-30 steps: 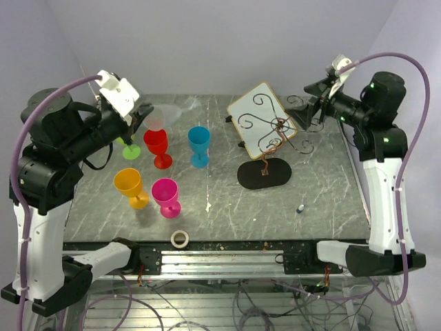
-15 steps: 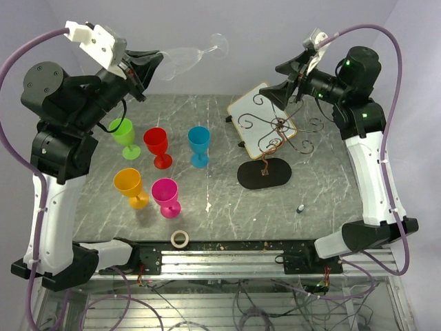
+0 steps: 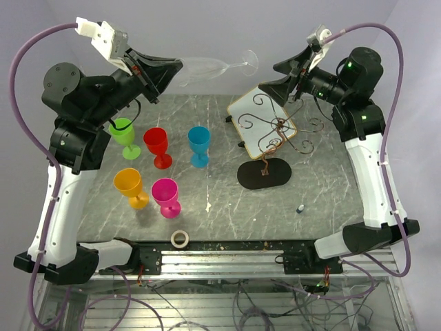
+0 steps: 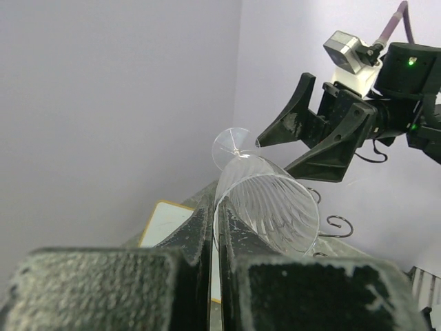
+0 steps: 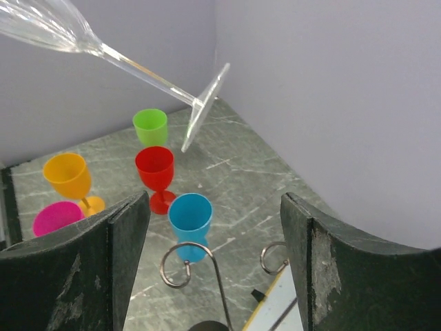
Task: Place the wine glass upside down on the wine glass rack
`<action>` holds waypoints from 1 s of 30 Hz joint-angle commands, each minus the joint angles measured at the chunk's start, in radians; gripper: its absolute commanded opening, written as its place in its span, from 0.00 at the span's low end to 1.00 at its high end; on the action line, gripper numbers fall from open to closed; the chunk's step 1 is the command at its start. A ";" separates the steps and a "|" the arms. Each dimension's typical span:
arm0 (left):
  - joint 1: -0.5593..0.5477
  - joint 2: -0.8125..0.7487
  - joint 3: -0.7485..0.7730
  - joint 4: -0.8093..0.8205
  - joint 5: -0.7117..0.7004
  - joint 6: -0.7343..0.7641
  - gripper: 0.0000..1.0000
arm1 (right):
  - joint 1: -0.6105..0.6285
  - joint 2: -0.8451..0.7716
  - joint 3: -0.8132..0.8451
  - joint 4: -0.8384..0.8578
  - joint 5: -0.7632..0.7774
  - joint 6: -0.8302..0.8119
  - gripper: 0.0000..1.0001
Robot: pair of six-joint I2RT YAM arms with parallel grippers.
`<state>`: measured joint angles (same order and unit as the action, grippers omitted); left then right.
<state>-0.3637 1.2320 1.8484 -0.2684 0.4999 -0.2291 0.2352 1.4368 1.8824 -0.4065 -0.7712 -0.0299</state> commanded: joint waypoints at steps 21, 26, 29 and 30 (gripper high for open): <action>-0.007 0.003 -0.060 0.108 0.101 -0.036 0.07 | 0.013 0.043 -0.105 0.317 -0.103 0.384 0.29; -0.007 0.009 -0.058 0.101 0.097 -0.025 0.07 | 0.013 0.049 -0.126 0.358 -0.122 0.427 0.21; -0.007 0.011 -0.058 0.097 0.102 -0.018 0.07 | 0.012 0.045 -0.129 0.351 -0.112 0.420 0.09; -0.007 0.013 -0.059 0.097 0.103 -0.017 0.07 | 0.012 0.043 -0.134 0.349 -0.105 0.418 0.03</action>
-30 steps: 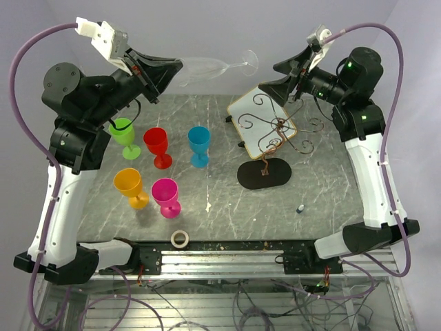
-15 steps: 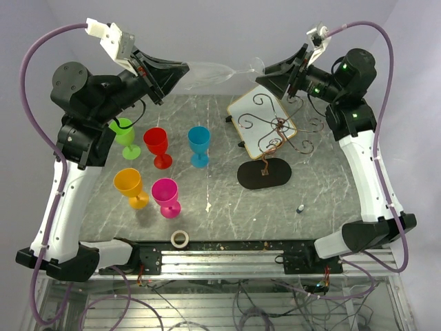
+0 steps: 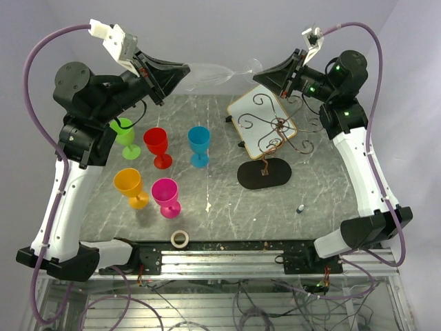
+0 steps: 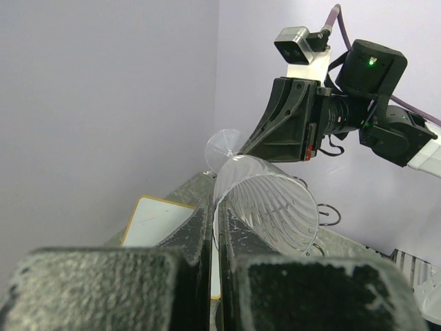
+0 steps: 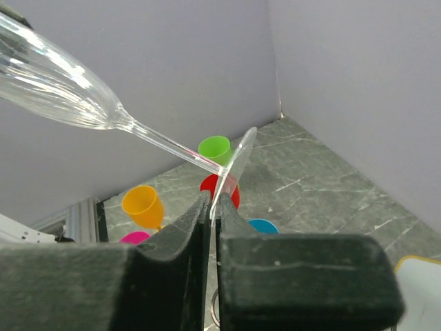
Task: Place the wine glass upside down on the wine glass rack
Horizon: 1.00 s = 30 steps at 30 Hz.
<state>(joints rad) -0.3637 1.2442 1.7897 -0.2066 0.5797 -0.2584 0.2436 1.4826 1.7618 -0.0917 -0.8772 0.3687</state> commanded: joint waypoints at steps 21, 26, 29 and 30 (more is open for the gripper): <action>-0.007 -0.090 0.002 -0.171 -0.163 0.120 0.65 | -0.218 -0.151 -0.039 -0.122 0.136 -0.206 0.00; -0.007 -0.122 -0.008 -0.235 -0.207 0.221 0.65 | -0.281 -0.197 0.004 -0.239 0.268 -0.375 0.00; -0.007 -0.141 -0.023 -0.279 -0.264 0.287 0.65 | -0.310 -0.223 0.026 -0.302 0.394 -0.487 0.00; -0.007 -0.146 -0.029 -0.291 -0.281 0.313 0.65 | -0.320 -0.232 0.031 -0.324 0.442 -0.528 0.00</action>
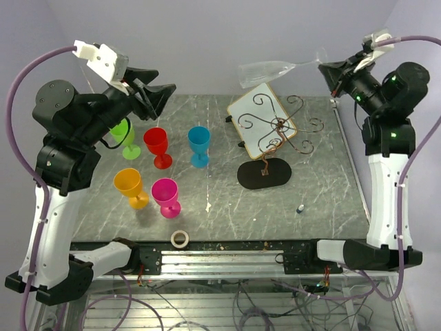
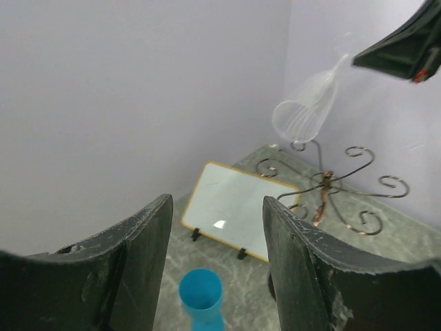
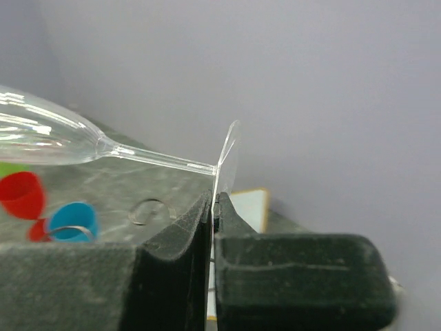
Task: Place the wine glass upside down on the wine glass rack
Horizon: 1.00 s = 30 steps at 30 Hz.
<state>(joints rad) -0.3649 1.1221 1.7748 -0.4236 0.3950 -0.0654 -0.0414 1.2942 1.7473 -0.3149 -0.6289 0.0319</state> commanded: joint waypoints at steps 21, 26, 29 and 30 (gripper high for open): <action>-0.006 -0.099 -0.131 -0.220 -0.198 0.418 0.67 | -0.109 -0.157 -0.232 -0.073 0.931 -0.874 0.00; -0.004 -0.110 -0.138 -0.229 -0.203 0.439 0.67 | -0.109 -0.145 -0.295 -0.108 0.903 -1.064 0.00; -0.001 -0.114 -0.136 -0.238 -0.202 0.453 0.68 | -0.109 -0.129 -0.300 -0.147 0.861 -1.133 0.00; 0.000 -0.114 -0.133 -0.240 -0.203 0.457 0.68 | -0.109 -0.125 -0.297 -0.167 0.835 -1.162 0.00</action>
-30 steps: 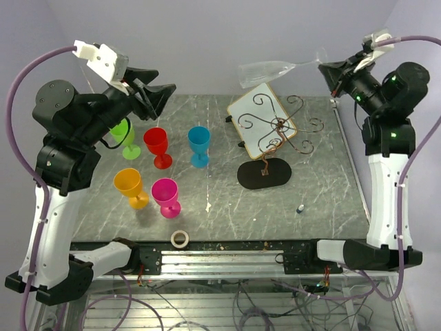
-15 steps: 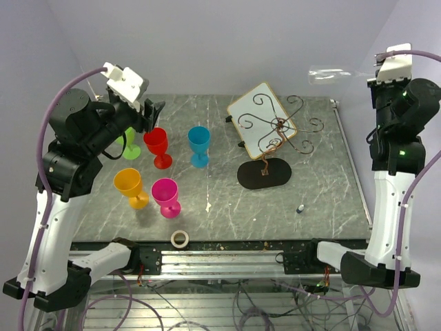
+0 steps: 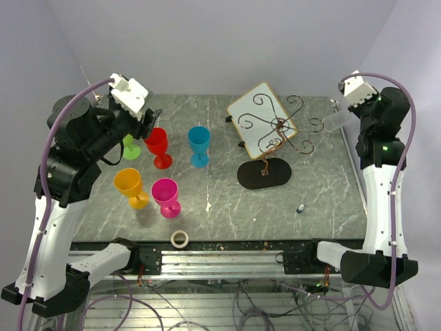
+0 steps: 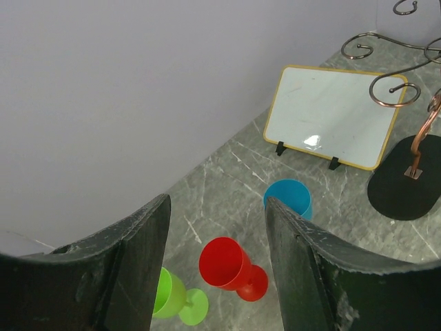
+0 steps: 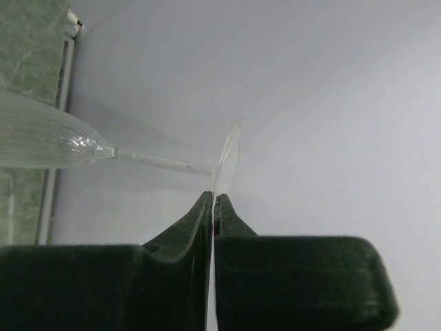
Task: Place the wine glass upside down on the wine glass rack
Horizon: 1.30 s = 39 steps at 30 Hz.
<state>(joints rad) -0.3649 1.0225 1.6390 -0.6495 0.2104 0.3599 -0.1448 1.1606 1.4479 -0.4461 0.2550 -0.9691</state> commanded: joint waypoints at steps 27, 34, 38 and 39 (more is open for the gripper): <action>0.018 -0.001 0.015 -0.016 0.011 0.044 0.68 | 0.113 0.159 0.211 -0.381 -0.610 -0.517 0.00; 0.024 0.001 0.022 -0.016 0.023 0.041 0.68 | 0.134 0.159 0.221 -0.450 -0.711 -0.565 0.00; 0.027 0.002 0.022 -0.015 0.025 0.043 0.68 | 0.134 0.149 0.229 -0.487 -0.746 -0.581 0.00; 0.029 0.002 0.022 -0.014 0.025 0.043 0.68 | 0.134 0.147 0.231 -0.496 -0.758 -0.584 0.00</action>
<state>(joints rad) -0.3477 1.0267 1.6394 -0.6643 0.2134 0.3965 -0.0135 1.3224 1.6421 -0.8902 -0.4309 -1.5242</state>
